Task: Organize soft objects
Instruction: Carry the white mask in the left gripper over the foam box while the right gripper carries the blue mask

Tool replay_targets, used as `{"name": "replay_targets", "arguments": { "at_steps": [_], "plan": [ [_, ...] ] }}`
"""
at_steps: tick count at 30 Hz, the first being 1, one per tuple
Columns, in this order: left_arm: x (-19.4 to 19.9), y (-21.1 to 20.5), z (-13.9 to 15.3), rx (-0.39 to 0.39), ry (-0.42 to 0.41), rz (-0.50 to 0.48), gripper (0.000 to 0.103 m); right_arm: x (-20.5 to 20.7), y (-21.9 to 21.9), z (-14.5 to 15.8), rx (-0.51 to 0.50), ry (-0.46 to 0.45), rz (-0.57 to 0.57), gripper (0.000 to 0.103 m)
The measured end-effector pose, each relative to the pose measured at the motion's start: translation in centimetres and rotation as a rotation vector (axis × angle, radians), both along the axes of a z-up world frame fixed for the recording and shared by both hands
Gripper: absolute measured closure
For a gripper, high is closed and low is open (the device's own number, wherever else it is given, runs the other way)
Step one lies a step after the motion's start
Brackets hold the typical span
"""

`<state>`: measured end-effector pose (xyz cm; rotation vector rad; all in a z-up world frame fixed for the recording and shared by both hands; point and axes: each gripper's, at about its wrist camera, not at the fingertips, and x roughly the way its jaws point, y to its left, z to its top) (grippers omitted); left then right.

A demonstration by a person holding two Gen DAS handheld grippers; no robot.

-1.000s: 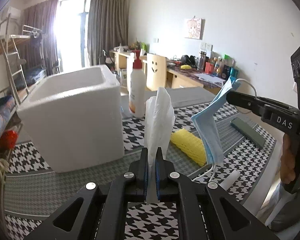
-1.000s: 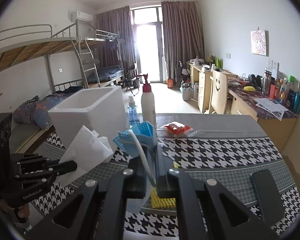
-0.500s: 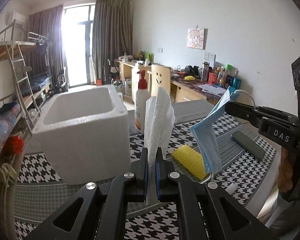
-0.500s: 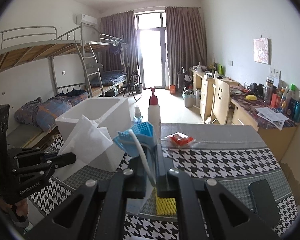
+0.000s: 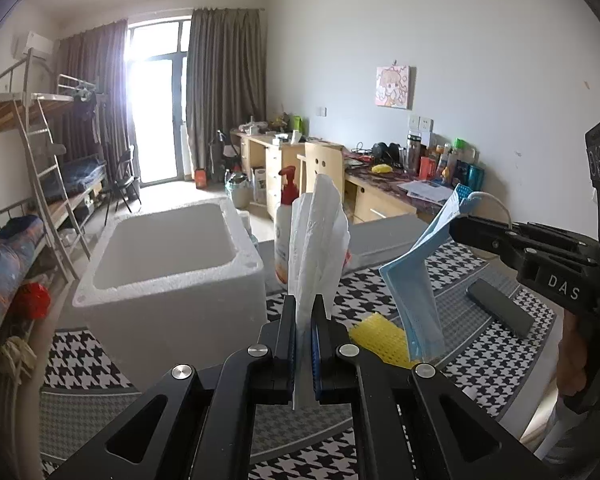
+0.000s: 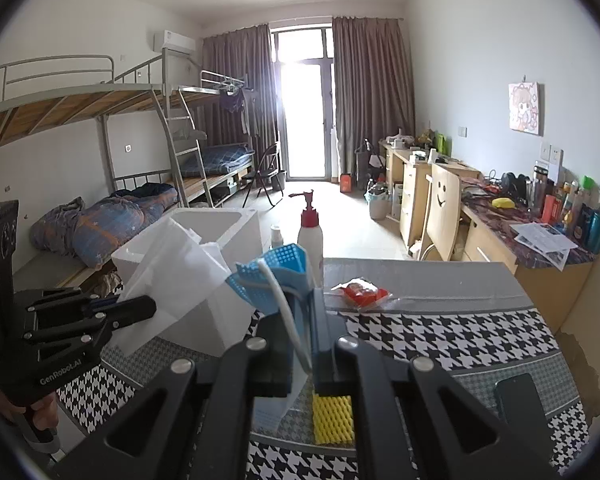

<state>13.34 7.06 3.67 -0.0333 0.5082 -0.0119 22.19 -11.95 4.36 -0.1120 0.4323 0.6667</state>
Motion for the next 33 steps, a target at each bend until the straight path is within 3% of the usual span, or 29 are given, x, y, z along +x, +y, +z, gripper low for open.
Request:
{"name": "replay_targets", "arguments": {
  "at_steps": [33],
  "plan": [
    [2.5,2.4,3.7,0.033,-0.071,0.085,0.097,1.4,2.9,4.1,-0.011,-0.076,0.016,0.094]
  ]
}}
